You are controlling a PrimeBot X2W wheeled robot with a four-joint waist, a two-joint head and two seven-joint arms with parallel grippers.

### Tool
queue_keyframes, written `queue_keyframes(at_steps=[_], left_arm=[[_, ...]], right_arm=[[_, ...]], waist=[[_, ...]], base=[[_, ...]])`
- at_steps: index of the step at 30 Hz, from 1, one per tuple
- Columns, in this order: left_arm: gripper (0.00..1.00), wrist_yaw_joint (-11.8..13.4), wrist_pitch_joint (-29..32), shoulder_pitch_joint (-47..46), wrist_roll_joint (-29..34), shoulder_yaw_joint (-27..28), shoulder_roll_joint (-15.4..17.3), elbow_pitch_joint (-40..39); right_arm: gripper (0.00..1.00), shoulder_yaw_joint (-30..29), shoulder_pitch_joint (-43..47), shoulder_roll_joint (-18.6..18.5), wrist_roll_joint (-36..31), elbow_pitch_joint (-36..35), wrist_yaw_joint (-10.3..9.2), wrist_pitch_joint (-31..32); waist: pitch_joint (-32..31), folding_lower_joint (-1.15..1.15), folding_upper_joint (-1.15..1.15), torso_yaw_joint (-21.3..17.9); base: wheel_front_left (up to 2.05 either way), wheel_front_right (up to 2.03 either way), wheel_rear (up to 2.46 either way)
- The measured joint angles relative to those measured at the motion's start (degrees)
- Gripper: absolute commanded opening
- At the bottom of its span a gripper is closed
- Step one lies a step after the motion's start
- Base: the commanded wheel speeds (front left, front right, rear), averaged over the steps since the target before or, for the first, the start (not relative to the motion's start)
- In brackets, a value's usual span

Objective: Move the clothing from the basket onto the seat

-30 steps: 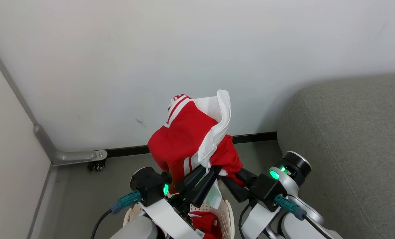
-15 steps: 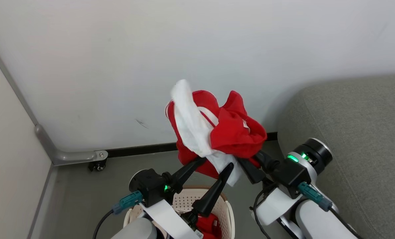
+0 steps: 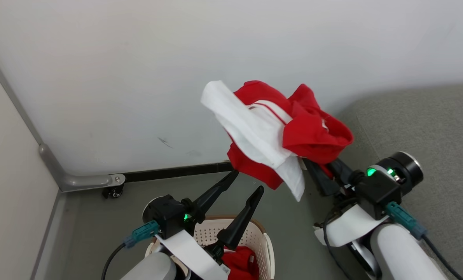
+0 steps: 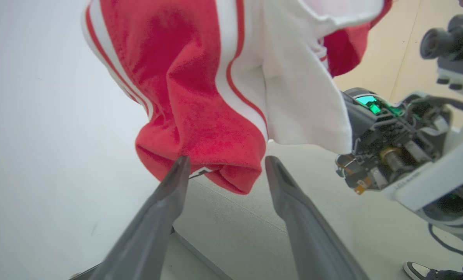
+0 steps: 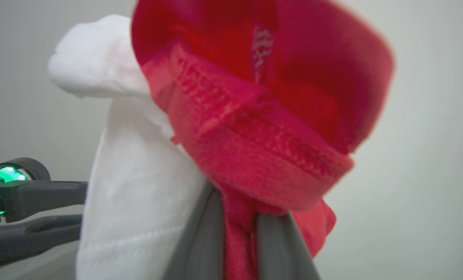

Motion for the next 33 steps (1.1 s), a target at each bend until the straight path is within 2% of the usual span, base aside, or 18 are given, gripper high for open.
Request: queue_keyframes(at_steps=[5, 14, 18, 33], left_arm=[[1.0, 0.0, 0.0, 0.8, 1.6, 0.3, 1.4, 1.3], [1.0, 0.0, 0.0, 2.9, 3.3, 2.6, 1.8, 3.1], [1.0, 0.0, 0.0, 3.3, 6.5, 3.2, 3.0, 3.7], [1.0, 0.0, 0.2, 9.1, 10.8, 4.0, 2.8, 4.7]], right_arm=[[0.0, -2.9, 1.0, 0.1, 0.0, -1.3, -0.01, -0.1], [0.0, -7.5, 2.1, 0.2, 0.4, -3.2, 0.0, -0.1], [0.0, -9.6, 2.3, 0.2, 1.0, -4.0, -0.01, -0.1], [0.0, -15.3, 3.5, 0.5, 2.0, -7.2, -0.01, -0.1]], waist=[[0.2, 0.0, 0.0, -0.4], [0.5, 0.0, 0.0, -1.3], [0.5, 0.0, 0.0, -1.6], [0.5, 0.0, 0.0, -2.7]], base=[[0.0, 0.0, 0.0], [0.0, 0.0, 0.0], [0.0, 0.0, 0.0], [0.0, 0.0, 0.0]])
